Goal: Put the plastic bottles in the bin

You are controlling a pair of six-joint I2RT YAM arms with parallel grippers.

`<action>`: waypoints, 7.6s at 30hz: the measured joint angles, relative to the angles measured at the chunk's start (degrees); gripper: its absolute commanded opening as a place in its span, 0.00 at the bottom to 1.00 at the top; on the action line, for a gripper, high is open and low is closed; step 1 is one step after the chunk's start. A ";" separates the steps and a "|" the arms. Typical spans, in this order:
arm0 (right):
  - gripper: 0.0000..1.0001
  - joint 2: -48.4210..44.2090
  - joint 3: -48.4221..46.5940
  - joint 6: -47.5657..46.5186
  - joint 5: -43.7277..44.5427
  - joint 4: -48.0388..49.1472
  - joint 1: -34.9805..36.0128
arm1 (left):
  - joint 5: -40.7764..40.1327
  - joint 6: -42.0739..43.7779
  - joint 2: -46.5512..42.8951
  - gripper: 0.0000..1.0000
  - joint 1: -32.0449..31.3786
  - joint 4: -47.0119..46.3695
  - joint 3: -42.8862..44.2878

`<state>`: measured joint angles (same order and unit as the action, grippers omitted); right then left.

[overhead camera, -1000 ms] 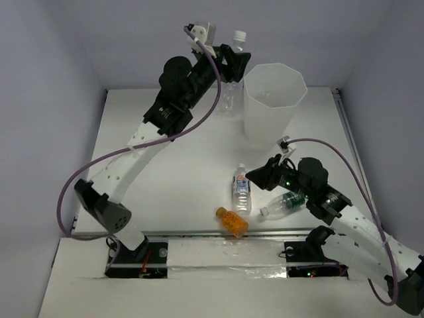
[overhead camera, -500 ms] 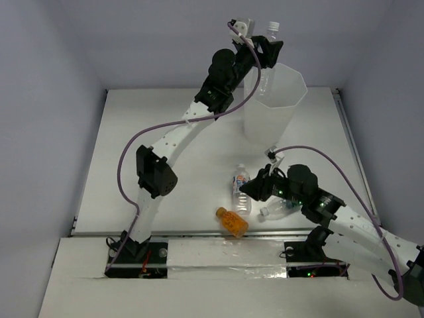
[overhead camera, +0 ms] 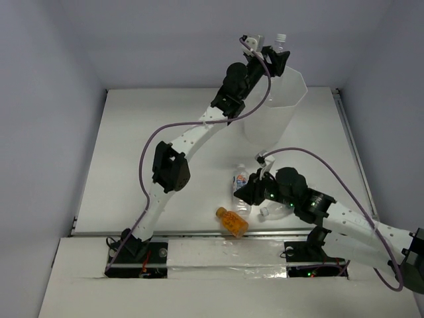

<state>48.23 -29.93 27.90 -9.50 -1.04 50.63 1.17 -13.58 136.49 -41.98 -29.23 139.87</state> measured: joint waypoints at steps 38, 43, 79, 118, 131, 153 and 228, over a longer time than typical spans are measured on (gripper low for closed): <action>0.75 22.86 -15.26 8.17 22.12 -20.48 24.79 | -18.29 -6.73 -82.34 0.50 -6.34 4.63 -93.85; 0.76 26.08 -17.27 11.06 27.23 -24.68 25.44 | -19.08 -10.32 -86.73 0.50 -6.54 14.71 -103.03; 0.48 11.45 -42.60 4.15 50.16 -32.09 15.93 | -23.91 -17.81 -92.89 0.53 -7.10 30.80 -107.34; 0.90 35.32 -59.21 -14.62 30.47 -11.65 -30.40 | -20.46 -19.28 -47.04 0.96 -22.93 10.25 -92.96; 0.90 14.91 -33.20 -6.23 19.26 -4.37 -30.12 | -26.32 -16.87 -34.40 0.76 -23.82 16.17 -85.05; 0.17 -19.30 -8.87 1.18 11.32 -4.22 -28.11 | -31.01 -6.84 -60.26 0.39 -21.24 14.97 -79.03; 0.65 -35.01 -19.06 -0.90 29.20 -15.06 -25.03 | 2.97 11.02 -38.03 0.69 -19.71 -0.22 -64.87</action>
<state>13.21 -48.99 27.00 19.70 -16.10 25.61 4.14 -2.57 98.45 -61.69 -29.45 75.00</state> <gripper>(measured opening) 0.577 0.649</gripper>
